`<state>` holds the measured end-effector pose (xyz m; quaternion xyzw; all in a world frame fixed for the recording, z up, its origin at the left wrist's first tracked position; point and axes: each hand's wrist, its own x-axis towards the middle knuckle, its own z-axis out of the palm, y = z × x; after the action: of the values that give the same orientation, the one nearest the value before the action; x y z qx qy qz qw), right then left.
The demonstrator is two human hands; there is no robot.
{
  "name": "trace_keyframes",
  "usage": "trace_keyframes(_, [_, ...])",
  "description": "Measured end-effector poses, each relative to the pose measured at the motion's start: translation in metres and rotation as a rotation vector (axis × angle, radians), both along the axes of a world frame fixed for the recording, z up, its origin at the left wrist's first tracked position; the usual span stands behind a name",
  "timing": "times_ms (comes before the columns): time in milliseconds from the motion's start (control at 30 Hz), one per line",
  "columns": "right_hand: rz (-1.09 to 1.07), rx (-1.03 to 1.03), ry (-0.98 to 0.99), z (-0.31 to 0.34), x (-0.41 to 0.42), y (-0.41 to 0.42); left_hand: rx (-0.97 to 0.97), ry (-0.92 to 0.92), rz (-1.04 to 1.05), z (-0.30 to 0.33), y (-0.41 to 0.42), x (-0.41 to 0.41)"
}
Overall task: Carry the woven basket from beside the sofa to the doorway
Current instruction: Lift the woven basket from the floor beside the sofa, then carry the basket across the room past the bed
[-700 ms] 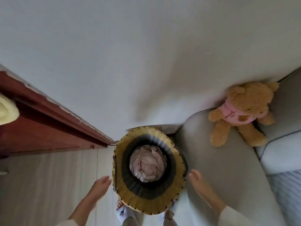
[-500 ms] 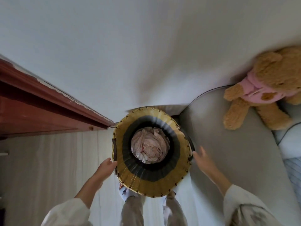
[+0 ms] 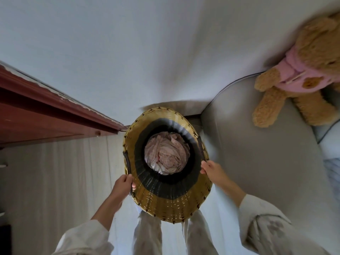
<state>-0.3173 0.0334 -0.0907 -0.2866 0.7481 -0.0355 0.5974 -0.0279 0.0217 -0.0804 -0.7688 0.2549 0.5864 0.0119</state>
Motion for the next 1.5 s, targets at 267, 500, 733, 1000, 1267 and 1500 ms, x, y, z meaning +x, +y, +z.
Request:
trace_keyframes(267, [-0.297,-0.104,0.073,0.055,0.046,0.066,-0.162,0.024,-0.081,0.059,0.023,0.025])
trace_keyframes(500, [-0.482,-0.111,0.295,0.088,0.102,0.181,-0.129,0.043,-0.372,0.088,0.050,0.061])
trace_keyframes(733, [-0.770,-0.109,0.330,0.116,0.128,0.269,-0.132,0.083,-0.704,0.113,0.098,0.035])
trace_keyframes(1000, [-1.124,-0.035,0.338,0.124,0.165,0.420,-0.169,0.093,-1.083,0.132,0.184,-0.008])
trace_keyframes(1267, [-1.524,0.024,0.290,0.130,0.196,0.601,-0.176,0.072,-1.434,0.136,0.329,-0.058])
trace_keyframes(1500, [-1.780,0.019,0.212,0.140,0.211,0.718,-0.242,0.154,-1.686,0.150,0.452,-0.104])
